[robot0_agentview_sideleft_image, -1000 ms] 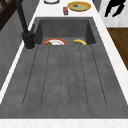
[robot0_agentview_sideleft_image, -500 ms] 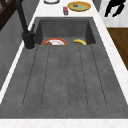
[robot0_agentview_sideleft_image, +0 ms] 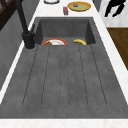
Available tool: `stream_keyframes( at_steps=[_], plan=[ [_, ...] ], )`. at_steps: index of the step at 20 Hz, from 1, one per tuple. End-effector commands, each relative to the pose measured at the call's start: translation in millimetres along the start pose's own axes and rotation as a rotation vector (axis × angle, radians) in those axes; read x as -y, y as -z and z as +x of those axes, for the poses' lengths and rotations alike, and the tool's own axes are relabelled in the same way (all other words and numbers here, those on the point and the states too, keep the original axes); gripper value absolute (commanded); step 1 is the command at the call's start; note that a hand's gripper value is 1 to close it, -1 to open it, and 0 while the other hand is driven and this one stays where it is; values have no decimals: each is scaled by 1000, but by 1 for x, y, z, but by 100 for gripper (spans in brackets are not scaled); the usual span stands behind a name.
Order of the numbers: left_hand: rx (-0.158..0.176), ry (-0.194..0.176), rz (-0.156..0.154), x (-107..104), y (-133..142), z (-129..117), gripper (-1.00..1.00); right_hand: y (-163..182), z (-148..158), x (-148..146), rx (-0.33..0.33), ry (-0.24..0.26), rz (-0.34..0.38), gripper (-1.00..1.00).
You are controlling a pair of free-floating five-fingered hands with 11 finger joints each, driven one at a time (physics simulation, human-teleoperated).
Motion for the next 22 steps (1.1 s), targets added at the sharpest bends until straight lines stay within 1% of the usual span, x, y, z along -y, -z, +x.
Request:
stream_keyframes(
  at_steps=[1,10,12,18,22],
  plan=[
    [-55,-16,61,2,8,9,-100,0,0,0,0,0,0,0],
    [-50,-23,62,6,28,29,-100,0,0,0,0,0,0,0],
    [-13,-17,37,2,46,29,-100,0,0,0,0,0,0,0],
    [-10,-9,23,-4,81,37,-100,0,0,0,0,0,0,0],
    [-13,-35,23,0,105,45,-100,0,0,0,0,0,0,0]
  ],
)
